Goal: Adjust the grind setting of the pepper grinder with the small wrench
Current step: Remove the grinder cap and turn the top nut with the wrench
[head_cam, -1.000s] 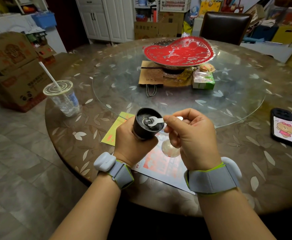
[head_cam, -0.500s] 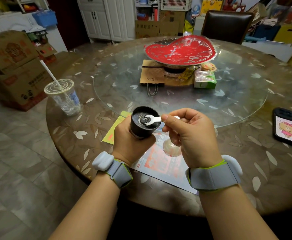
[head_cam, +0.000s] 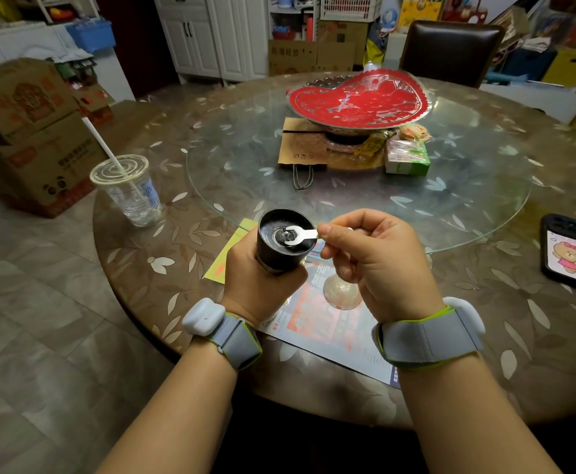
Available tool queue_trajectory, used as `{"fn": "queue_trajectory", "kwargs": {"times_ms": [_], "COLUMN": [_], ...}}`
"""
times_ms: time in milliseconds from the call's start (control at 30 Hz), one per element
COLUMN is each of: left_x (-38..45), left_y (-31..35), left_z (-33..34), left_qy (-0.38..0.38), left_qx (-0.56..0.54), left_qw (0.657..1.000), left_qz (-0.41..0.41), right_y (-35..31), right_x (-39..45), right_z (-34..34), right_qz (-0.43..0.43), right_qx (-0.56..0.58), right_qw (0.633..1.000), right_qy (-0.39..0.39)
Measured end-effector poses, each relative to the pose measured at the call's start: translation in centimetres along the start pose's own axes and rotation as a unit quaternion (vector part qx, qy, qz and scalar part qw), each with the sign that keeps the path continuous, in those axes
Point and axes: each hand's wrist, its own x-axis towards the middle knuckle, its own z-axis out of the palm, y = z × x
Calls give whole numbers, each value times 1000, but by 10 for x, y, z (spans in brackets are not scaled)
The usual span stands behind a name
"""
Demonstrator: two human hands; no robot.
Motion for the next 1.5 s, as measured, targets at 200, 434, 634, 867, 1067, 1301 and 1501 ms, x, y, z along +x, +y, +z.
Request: {"fn": "queue_trajectory", "kwargs": {"times_ms": [200, 434, 634, 867, 1067, 1301, 1501], "left_x": [1, 1, 1, 1, 1, 1, 1], "left_y": [-3, -2, 1, -1, -1, 0, -2], "left_z": [0, 1, 1, 2, 3, 3, 4], "left_qy": [-5, -6, -5, -8, -7, -15, -13], "left_qx": [10, 8, -14, 0, -1, -24, 2], "left_qw": [1000, 1000, 1000, 1000, 1000, 1000, 1000], "left_qz": [8, 14, 23, 13, -4, -12, -19], "right_y": [1, 3, 5, 3, 1, 0, -2], "right_x": [3, 8, 11, 15, 17, 23, 28], "right_z": [-2, -2, -2, -3, -3, -2, -4], "right_qz": [19, 61, 72, 79, 74, 73, 80], "right_qx": [14, 70, 97, 90, 80, 51, 44], "right_qw": [1000, 995, 992, 992, 994, 995, 995], "right_qy": [-8, -32, -40, -41, -30, -37, -46]}}
